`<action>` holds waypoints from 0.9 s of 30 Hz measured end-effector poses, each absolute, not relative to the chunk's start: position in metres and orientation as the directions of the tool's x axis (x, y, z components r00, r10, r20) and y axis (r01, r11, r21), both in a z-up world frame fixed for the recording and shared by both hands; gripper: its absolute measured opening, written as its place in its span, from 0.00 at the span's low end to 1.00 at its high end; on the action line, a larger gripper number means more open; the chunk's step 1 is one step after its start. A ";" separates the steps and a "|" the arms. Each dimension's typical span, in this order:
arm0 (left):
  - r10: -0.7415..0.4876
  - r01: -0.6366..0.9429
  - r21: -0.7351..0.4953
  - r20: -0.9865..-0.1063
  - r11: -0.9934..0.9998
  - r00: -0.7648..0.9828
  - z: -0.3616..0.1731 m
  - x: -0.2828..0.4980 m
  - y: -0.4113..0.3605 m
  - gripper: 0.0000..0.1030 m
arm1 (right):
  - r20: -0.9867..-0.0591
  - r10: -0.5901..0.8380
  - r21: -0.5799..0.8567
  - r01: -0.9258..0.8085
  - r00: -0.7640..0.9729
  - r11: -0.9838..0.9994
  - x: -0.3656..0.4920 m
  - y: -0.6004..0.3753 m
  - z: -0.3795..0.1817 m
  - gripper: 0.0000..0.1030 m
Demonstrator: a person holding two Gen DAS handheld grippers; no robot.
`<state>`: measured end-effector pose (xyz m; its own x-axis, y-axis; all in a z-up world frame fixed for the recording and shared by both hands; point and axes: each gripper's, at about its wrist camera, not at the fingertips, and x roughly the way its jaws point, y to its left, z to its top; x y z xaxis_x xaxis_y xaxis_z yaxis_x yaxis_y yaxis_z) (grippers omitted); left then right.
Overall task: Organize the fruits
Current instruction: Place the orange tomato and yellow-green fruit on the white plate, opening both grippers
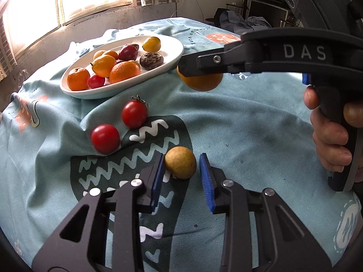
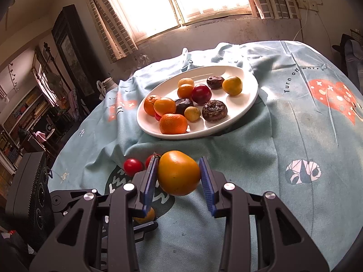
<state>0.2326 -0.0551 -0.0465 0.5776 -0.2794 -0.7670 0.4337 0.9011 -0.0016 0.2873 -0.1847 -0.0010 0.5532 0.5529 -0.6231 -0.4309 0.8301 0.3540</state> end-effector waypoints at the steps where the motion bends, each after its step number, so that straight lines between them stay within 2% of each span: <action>1: -0.278 0.431 -0.003 -0.768 0.902 0.577 -0.047 0.233 -0.054 0.30 | -0.623 0.553 0.355 -0.430 0.553 0.830 0.287 -0.185 -0.001 0.37; 9: -0.286 0.426 -0.007 -0.752 0.905 0.594 -0.043 0.231 -0.051 0.27 | -0.633 0.547 0.351 -0.427 0.548 0.833 0.288 -0.184 -0.004 0.37; 16: -0.311 0.391 -0.059 -0.719 0.918 0.622 -0.022 0.237 -0.032 0.27 | -0.643 0.562 0.348 -0.456 0.520 0.819 0.291 -0.177 -0.008 0.37; 19: -0.281 0.350 -0.043 -0.692 0.936 0.665 -0.008 0.249 -0.021 0.27 | -0.624 0.577 0.347 -0.474 0.527 0.809 0.292 -0.175 -0.005 0.37; 27: -0.215 0.200 -0.095 -0.627 0.975 0.749 0.025 0.312 0.007 0.27 | -0.561 0.550 0.335 -0.437 0.619 0.835 0.325 -0.174 0.008 0.37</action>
<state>0.3115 0.0071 0.0253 0.7490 -0.2147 -0.6268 0.2000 0.9752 -0.0951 0.3245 -0.1736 0.0083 0.6187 0.5496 -0.5614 -0.4372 0.8346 0.3351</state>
